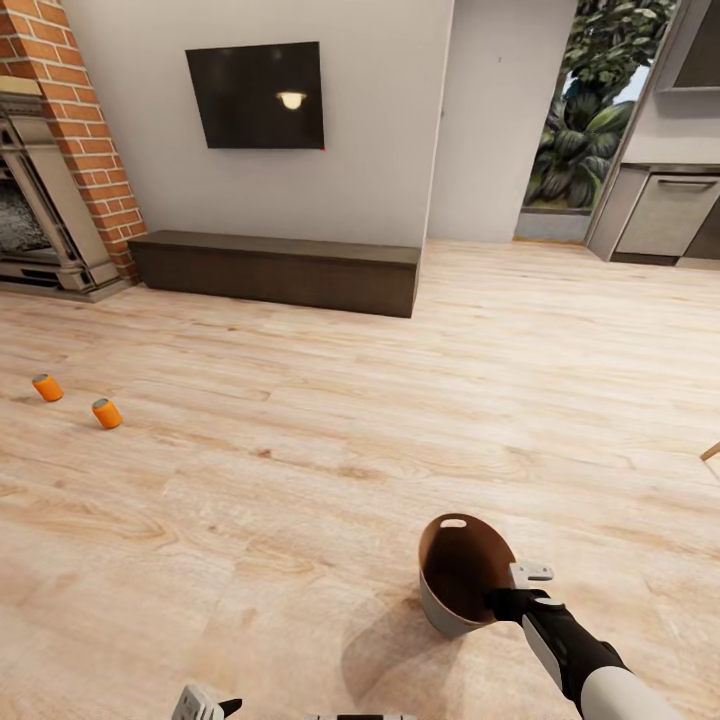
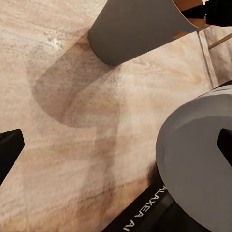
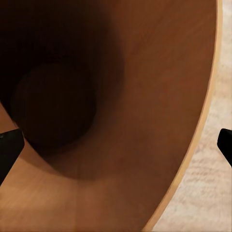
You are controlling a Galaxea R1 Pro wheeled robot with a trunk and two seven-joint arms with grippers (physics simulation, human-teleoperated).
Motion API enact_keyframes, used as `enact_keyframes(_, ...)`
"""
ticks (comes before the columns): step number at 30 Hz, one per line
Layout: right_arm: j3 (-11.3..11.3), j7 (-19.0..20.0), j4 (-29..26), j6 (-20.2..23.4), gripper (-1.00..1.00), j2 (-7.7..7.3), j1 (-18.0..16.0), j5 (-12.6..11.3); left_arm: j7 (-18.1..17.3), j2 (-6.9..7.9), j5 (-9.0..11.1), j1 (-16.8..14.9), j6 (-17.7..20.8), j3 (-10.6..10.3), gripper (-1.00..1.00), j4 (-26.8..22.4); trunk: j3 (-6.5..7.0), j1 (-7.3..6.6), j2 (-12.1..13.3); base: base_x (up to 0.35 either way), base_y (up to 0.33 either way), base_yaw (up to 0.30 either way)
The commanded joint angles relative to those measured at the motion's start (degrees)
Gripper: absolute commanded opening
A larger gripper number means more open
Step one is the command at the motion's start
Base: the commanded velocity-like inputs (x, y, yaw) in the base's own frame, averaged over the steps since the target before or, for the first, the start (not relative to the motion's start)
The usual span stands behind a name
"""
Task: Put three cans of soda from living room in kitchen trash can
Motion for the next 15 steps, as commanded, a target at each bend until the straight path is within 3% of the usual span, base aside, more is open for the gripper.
enact_keyframes(1, 0.0, 0.0, 0.0, 0.0, 1.0, 0.0, 0.01, 0.0, 0.0, 0.0, 0.0, 0.01, 0.01, 0.0, 1.0, 0.0, -0.21, 0.22, -0.4, 0.0, 0.0, 0.0)
enact_keyframes(15, 0.0, 0.0, 0.0, 0.0, 1.0, 0.0, -0.04, 0.0, -0.02, 0.0, 0.0, 0.03, -0.05, 0.0, 1.0, 0.0, -0.92, 0.66, -1.2, 0.0, 0.0, 0.0)
